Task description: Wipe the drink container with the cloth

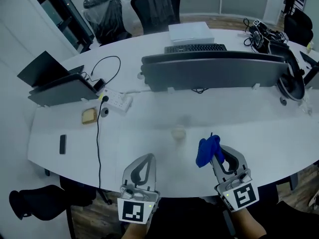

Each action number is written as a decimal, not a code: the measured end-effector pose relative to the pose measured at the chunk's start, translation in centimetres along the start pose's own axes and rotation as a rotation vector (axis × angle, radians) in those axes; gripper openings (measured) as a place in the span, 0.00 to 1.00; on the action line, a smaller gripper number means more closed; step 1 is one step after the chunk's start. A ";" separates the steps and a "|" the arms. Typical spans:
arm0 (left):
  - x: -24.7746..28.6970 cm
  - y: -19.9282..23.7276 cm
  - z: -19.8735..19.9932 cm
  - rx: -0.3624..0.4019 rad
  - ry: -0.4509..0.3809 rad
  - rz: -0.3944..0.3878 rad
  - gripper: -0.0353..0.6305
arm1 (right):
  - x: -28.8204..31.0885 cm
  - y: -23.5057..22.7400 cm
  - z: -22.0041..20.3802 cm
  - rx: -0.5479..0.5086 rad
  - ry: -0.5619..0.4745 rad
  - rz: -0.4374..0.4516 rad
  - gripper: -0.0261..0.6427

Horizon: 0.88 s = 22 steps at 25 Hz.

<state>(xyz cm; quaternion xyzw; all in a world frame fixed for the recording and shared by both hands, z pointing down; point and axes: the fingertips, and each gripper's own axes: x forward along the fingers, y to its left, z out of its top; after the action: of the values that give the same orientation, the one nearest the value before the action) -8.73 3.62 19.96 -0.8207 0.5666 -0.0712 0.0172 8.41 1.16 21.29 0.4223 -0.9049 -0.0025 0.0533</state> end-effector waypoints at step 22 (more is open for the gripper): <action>-2.9 -0.9 6.8 0.064 -0.200 0.094 0.06 | -3.9 0.3 7.4 -0.051 -0.203 -0.058 0.11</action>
<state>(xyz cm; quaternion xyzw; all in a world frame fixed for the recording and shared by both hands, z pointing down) -8.01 6.32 13.07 -0.7952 0.5974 -0.0061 0.1033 9.96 4.02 13.59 0.4444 -0.8927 -0.0700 -0.0281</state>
